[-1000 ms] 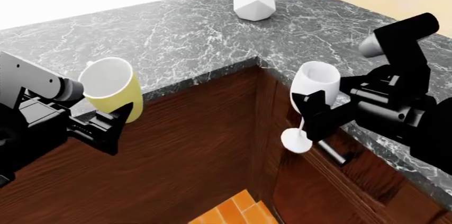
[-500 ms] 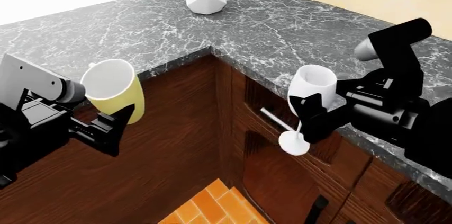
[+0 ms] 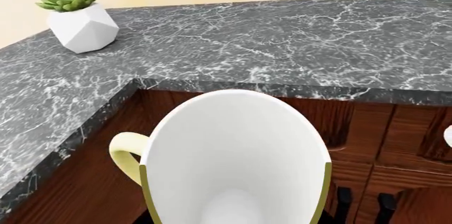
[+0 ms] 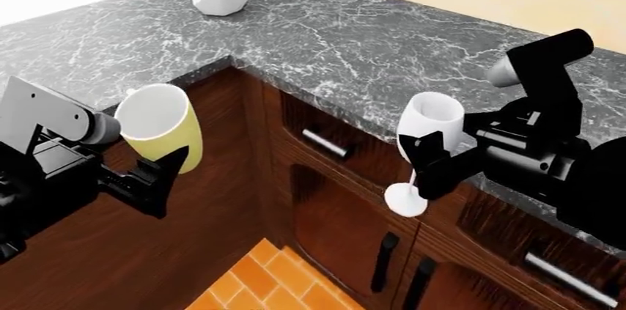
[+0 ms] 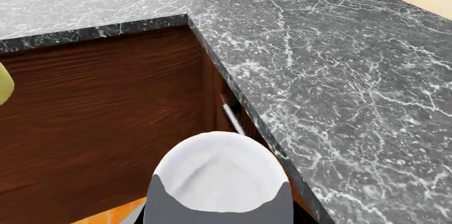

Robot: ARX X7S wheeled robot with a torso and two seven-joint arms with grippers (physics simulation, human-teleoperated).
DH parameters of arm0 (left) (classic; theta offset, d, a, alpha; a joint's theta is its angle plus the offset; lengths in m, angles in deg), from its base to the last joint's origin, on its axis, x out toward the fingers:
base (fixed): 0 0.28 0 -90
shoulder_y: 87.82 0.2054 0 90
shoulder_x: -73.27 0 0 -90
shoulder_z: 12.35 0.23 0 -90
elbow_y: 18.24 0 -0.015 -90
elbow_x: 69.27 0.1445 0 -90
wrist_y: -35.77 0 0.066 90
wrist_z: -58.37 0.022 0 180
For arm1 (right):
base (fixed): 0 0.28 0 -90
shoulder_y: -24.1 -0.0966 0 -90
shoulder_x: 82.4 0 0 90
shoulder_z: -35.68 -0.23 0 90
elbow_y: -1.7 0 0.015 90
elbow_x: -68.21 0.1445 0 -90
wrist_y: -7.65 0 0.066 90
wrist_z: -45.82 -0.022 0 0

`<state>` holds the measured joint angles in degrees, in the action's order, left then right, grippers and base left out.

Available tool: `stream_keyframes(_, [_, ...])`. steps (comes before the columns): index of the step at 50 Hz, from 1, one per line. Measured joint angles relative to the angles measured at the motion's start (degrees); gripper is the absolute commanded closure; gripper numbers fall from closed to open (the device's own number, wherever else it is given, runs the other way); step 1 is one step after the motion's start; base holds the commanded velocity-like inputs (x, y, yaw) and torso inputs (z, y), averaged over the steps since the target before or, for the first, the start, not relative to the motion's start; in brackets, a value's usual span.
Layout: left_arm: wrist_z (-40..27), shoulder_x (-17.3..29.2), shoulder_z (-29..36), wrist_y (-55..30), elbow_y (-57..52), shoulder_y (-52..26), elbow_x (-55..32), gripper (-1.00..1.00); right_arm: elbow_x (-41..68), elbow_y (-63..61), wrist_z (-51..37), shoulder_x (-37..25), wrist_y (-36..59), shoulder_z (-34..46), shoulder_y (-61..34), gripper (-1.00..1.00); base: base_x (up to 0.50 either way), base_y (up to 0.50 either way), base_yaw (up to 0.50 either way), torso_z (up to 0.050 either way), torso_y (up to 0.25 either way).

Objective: Pick the cup and wine glass and place them in the sink. Then turn on the water.

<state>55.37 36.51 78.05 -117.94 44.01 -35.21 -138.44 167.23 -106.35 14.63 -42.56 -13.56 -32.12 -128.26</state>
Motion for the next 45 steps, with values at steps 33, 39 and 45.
stream_keyframes(33, [0.4, 0.5, 0.7, 1.0, -0.2, 0.5, 0.9, 1.00, 0.3, -0.3, -0.1, -0.3, -0.7, 0.5, 0.0, 1.00, -0.12, 0.17, -0.50, 0.000, 0.000])
stream_keyframes(39, [0.4, 0.6, 0.8, 1.1, -0.3, 0.6, 0.9, 1.00, 0.4, -0.4, 0.0, -0.5, -0.9, 0.6, 0.1, 1.00, -0.09, 0.18, -0.50, 0.000, 0.000])
stream_keyframes(45, [0.4, 0.7, 0.9, 1.1, -0.3, 0.5, 0.9, 1.00, 0.3, -0.5, 0.2, -0.6, -1.1, 0.6, 0.3, 1.00, -0.09, 0.18, -0.50, 0.000, 0.000])
